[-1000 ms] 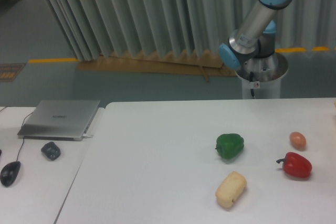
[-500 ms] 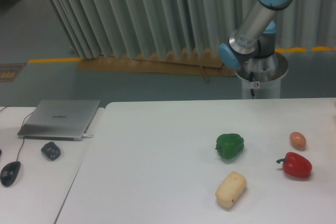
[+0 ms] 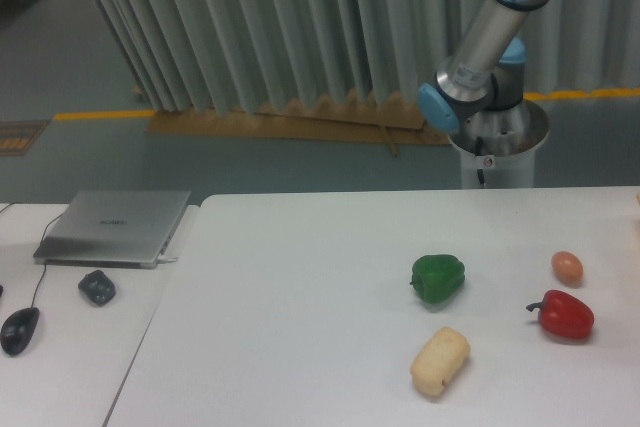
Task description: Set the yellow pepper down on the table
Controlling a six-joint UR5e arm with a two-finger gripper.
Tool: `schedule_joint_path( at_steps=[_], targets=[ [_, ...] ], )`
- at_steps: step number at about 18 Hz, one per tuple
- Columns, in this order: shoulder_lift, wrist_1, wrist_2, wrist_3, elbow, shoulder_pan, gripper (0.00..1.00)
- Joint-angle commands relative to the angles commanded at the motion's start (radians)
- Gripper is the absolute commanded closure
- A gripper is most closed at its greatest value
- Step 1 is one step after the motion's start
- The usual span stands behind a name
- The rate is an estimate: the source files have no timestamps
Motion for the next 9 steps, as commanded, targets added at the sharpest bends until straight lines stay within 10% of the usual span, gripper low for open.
schedule_joint_path(
  at_steps=[9],
  targets=[
    [0.097,0.002,0.081,-0.308,-0.035,-0.191,0.37]
  ],
)
